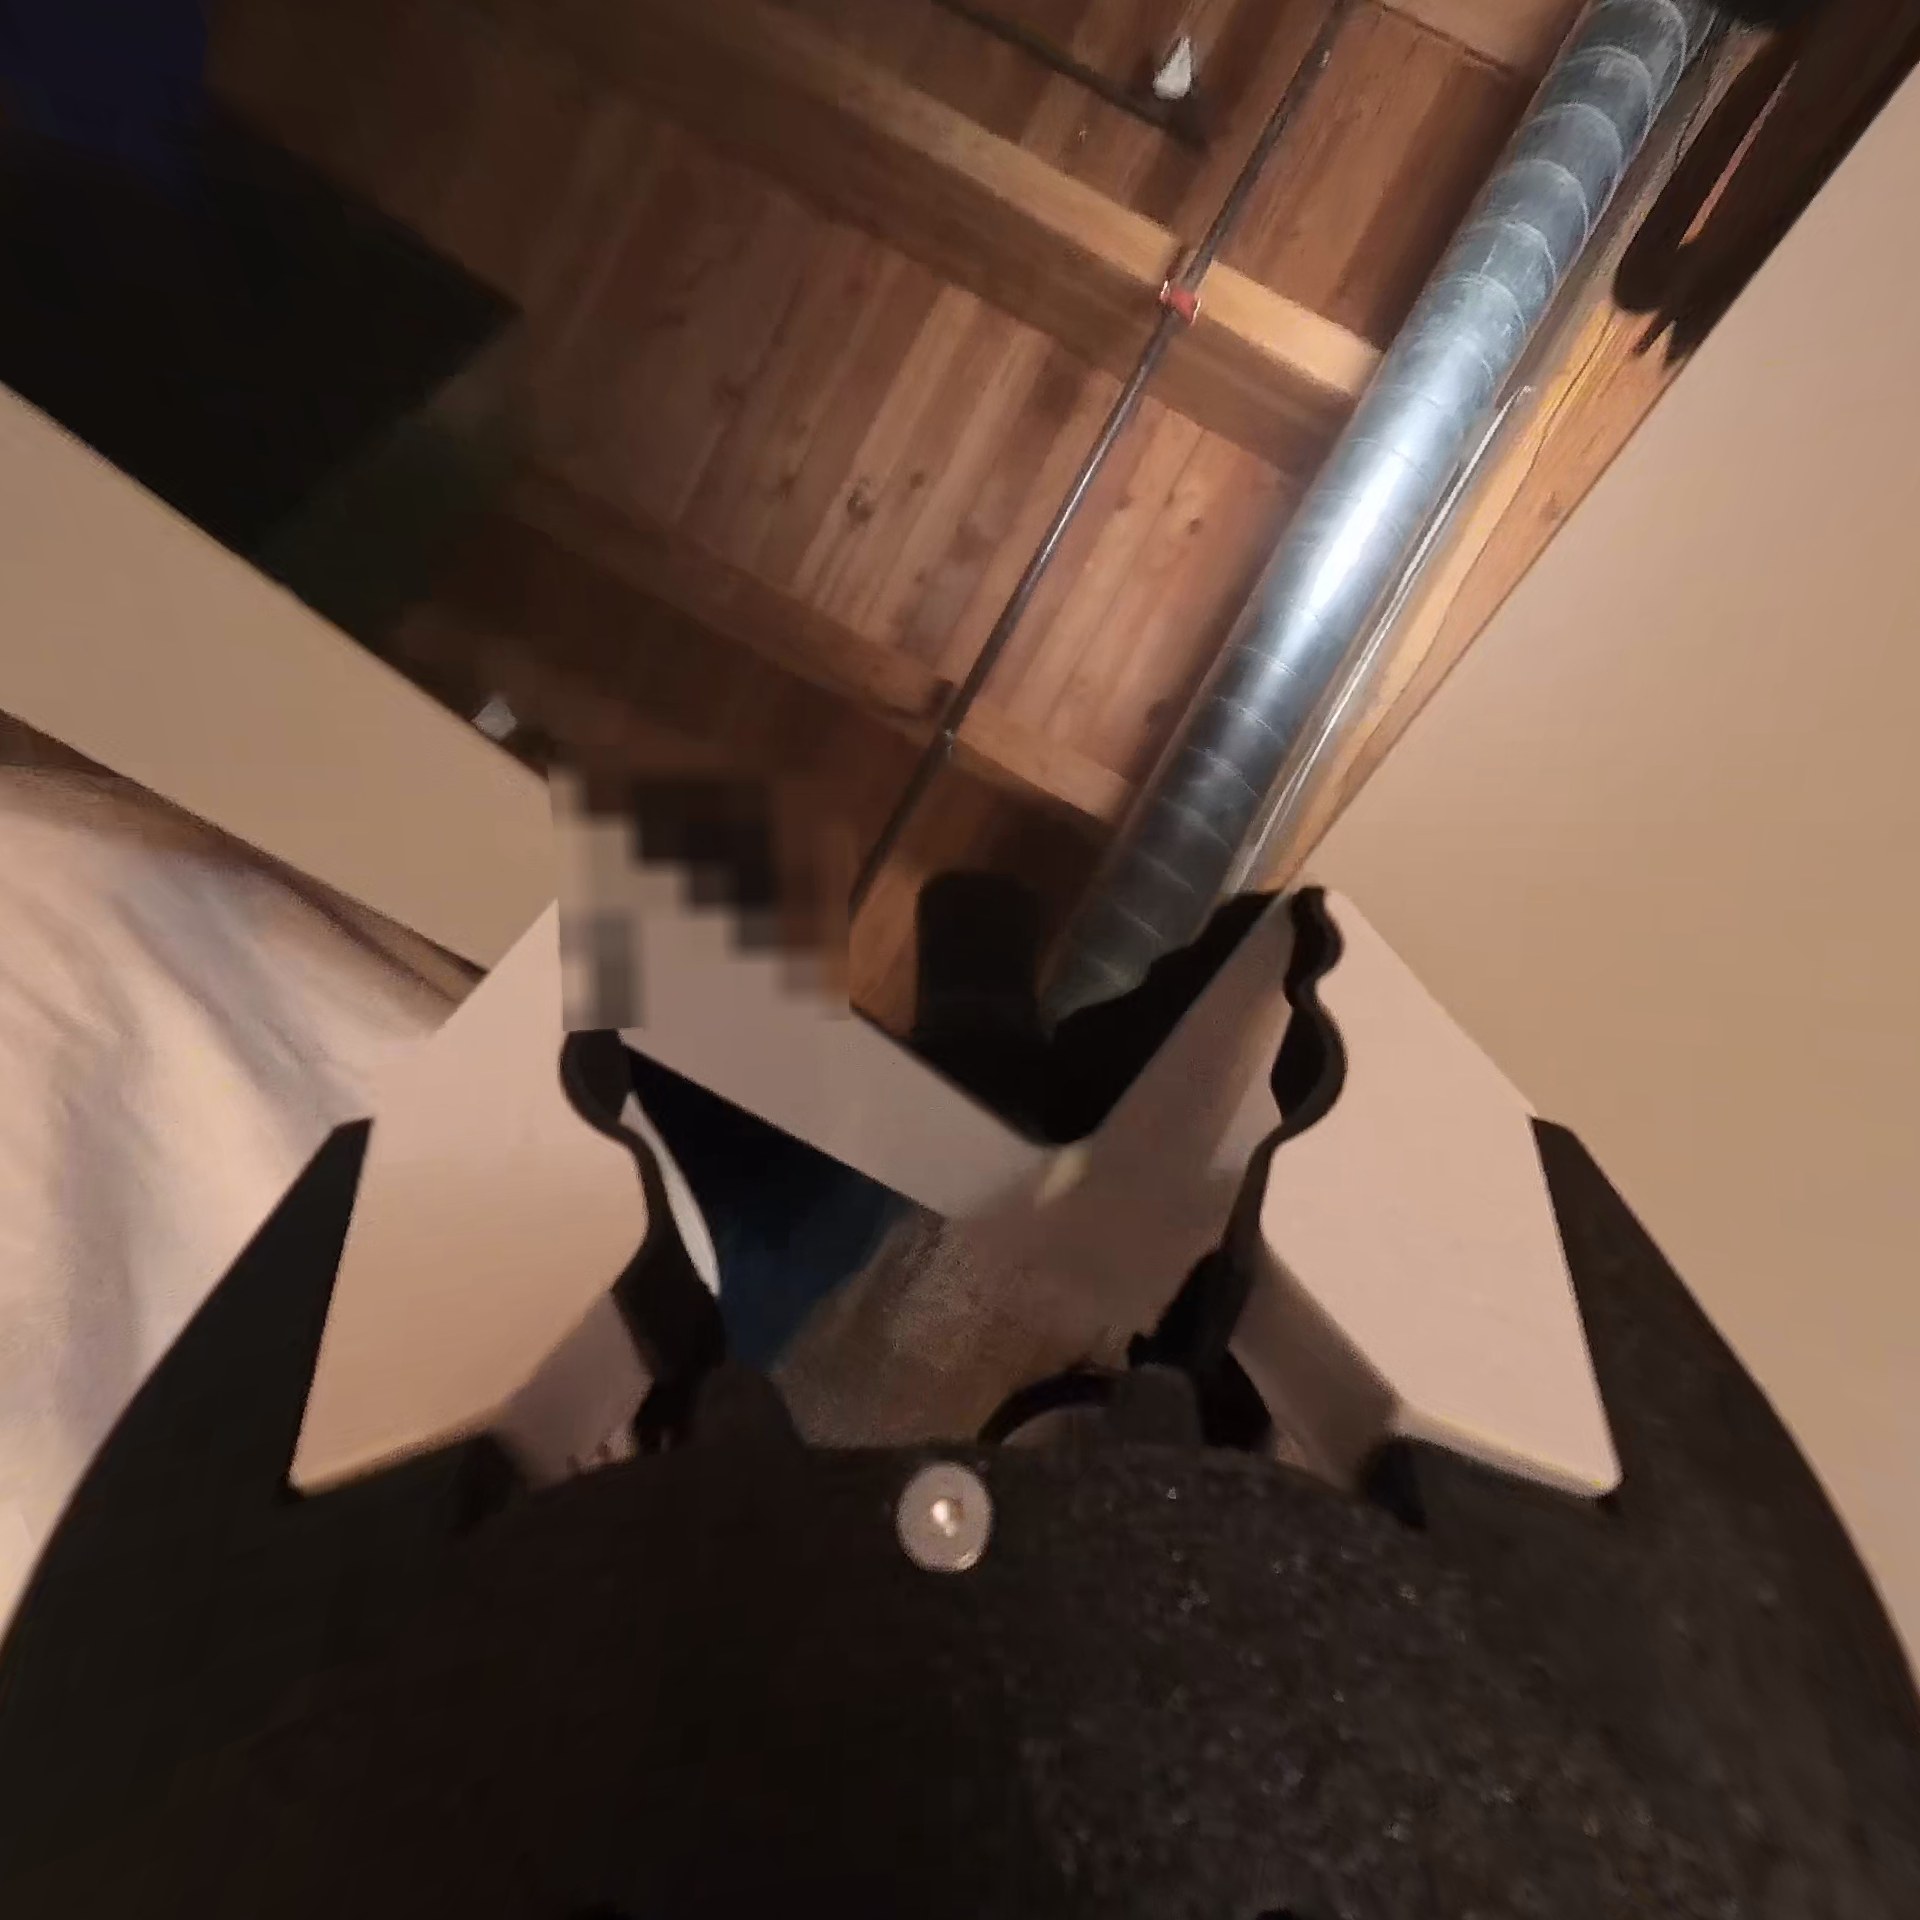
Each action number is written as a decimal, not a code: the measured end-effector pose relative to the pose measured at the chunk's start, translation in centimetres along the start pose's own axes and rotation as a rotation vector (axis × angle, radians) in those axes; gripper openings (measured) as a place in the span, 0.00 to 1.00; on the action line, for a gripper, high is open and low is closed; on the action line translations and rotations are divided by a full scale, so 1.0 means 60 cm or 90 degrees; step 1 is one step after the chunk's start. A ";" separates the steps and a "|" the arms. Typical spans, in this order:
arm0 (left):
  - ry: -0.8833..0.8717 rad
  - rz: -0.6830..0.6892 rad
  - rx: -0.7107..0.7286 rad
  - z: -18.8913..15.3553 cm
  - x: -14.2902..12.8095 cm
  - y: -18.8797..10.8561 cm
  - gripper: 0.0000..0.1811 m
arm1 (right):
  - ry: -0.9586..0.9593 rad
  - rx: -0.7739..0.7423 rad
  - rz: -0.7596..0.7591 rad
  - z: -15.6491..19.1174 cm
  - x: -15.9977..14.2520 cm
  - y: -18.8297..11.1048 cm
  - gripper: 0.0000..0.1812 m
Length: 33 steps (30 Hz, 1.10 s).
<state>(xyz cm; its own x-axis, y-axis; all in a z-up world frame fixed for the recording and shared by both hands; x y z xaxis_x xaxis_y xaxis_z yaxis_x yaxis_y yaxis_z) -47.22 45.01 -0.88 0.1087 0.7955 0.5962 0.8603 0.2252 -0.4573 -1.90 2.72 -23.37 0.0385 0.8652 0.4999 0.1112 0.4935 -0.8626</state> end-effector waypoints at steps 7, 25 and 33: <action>0.030 0.036 -0.021 -0.086 -0.020 0.082 0.04 | -0.085 0.034 -0.046 -0.053 -0.021 -0.009 0.53; 0.160 0.289 0.000 -0.522 -0.363 0.660 0.04 | 0.225 0.106 -0.407 -0.305 -0.067 -0.256 0.47; 0.194 0.375 0.043 -0.661 -0.523 0.877 0.05 | 0.439 0.091 -0.421 -0.511 -0.231 -0.292 0.36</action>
<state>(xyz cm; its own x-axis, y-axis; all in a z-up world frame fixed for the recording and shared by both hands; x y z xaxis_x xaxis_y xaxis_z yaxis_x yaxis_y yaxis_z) 14.39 9.59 -17.50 0.6954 0.6039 0.3895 0.5819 -0.1551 -0.7984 26.05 -20.65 -12.84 0.5916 0.1884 0.7839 0.1999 0.9076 -0.3691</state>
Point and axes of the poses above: each gripper's, where its closed fingertips meet, y out along the fingers, x out of its top, z = x × y across the jaws, the point moved 9 cm from there along -y, back along the fingers, and after that the axes turned 11 degrees about -y, right-handed, at the moved point
